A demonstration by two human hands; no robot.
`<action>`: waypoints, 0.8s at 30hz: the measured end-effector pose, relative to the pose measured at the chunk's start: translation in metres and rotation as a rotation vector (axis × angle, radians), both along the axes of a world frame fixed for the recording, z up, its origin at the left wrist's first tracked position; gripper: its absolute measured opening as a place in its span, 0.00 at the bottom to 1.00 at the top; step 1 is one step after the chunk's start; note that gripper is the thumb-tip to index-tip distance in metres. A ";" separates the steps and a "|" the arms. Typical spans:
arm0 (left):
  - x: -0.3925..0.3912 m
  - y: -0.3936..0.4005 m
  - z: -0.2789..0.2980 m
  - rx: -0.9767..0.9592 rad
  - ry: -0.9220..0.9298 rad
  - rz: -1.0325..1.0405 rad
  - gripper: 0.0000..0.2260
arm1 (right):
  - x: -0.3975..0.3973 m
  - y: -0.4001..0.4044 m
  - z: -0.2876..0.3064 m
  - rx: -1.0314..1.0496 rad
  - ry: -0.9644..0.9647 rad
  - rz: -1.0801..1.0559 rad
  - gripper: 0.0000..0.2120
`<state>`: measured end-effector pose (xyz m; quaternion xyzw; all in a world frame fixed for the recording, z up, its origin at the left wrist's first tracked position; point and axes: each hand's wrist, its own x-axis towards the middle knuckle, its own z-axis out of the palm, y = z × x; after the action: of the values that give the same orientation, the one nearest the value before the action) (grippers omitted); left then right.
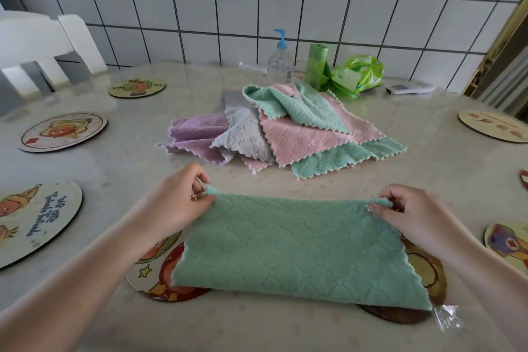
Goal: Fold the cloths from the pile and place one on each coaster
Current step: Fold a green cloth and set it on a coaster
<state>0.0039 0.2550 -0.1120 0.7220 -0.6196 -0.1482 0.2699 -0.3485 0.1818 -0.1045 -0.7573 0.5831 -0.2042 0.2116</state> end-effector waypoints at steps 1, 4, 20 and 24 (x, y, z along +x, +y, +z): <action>0.000 -0.001 -0.001 0.008 -0.004 0.003 0.10 | 0.000 0.000 -0.001 0.002 -0.001 -0.009 0.06; 0.001 -0.002 -0.001 0.027 -0.033 0.014 0.16 | 0.001 0.001 -0.003 -0.022 0.039 -0.037 0.06; -0.109 0.039 -0.019 0.035 -0.416 -0.292 0.26 | 0.101 0.080 -0.017 -0.155 0.426 0.227 0.25; -0.102 0.048 -0.013 0.109 -0.509 -0.240 0.29 | 0.088 0.085 -0.021 -0.142 0.490 0.207 0.40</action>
<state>-0.0982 0.3034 -0.1254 0.6709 -0.7396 -0.0263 0.0468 -0.2602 0.2672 -0.1254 -0.8526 0.5207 -0.0328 0.0302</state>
